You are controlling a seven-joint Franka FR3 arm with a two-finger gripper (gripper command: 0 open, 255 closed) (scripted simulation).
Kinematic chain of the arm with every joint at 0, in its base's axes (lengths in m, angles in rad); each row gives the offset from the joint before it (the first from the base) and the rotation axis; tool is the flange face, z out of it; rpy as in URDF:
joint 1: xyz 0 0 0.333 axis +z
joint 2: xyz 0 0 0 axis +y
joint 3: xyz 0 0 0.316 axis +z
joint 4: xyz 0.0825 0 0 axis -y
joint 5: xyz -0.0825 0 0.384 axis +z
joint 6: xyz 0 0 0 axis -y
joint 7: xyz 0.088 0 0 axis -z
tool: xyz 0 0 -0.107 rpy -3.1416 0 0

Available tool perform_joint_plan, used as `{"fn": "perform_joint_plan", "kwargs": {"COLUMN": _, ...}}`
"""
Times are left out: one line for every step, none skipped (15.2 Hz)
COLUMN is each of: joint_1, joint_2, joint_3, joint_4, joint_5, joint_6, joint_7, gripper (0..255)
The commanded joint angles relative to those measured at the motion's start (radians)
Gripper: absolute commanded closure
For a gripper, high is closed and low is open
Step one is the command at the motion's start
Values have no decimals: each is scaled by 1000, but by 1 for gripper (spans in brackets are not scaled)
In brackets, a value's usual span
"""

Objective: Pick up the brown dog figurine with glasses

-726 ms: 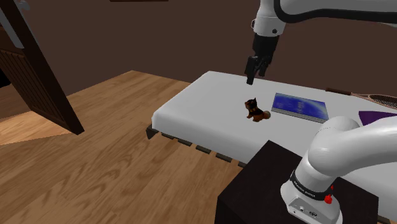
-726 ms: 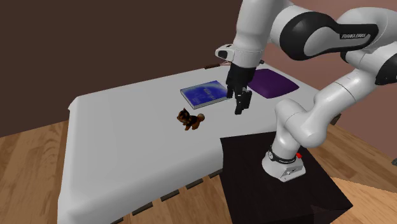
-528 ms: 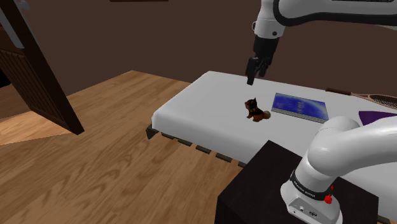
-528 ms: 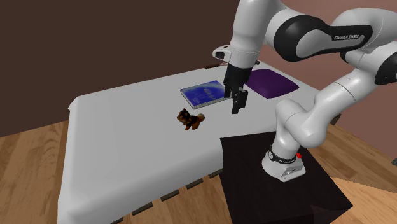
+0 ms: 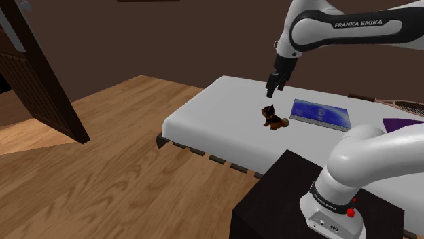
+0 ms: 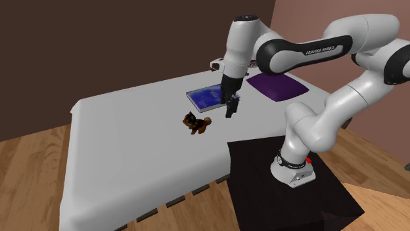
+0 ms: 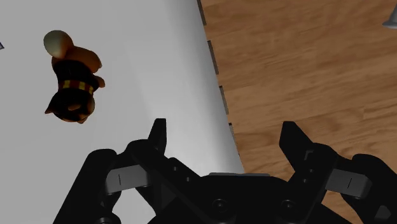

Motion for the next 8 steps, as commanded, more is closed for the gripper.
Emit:
{"fn": "perform_joint_plan", "kwargs": {"joint_1": -13, "joint_2": 15, "joint_3": -41, "joint_4": -25, "joint_5": -14, "joint_6": 55, "joint_7": -33, "gripper": 0}}
{"fn": "perform_joint_plan", "kwargs": {"joint_1": -20, "joint_2": 29, "joint_3": -64, "joint_4": -36, "joint_5": -21, "joint_6": 87, "joint_7": -51, "gripper": 0}}
{"fn": "perform_joint_plan", "kwargs": {"joint_1": -25, "joint_2": 45, "joint_3": -87, "joint_4": -46, "joint_5": -28, "joint_6": 119, "joint_7": -69, "gripper": 0}}
{"fn": "perform_joint_plan", "kwargs": {"joint_1": -30, "joint_2": 63, "joint_3": -110, "joint_4": -54, "joint_5": -33, "joint_6": 151, "joint_7": -88, "gripper": 0}}
{"fn": "perform_joint_plan", "kwargs": {"joint_1": -35, "joint_2": 83, "joint_3": -134, "joint_4": -61, "joint_5": -38, "joint_6": 183, "joint_7": -106, "gripper": 0}}
{"fn": "perform_joint_plan", "kwargs": {"joint_1": -38, "joint_2": 105, "joint_3": -158, "joint_4": -66, "joint_5": -41, "joint_6": 216, "joint_7": -126, "gripper": 0}}
{"fn": "perform_joint_plan", "kwargs": {"joint_1": -41, "joint_2": 128, "joint_3": -182, "joint_4": -69, "joint_5": -43, "joint_6": 249, "joint_7": -145, "gripper": 0}}
{"fn": "perform_joint_plan", "kwargs": {"joint_1": -42, "joint_2": 153, "joint_3": -207, "joint_4": -71, "joint_5": -44, "joint_6": 281, "joint_7": -166, "gripper": 0}}
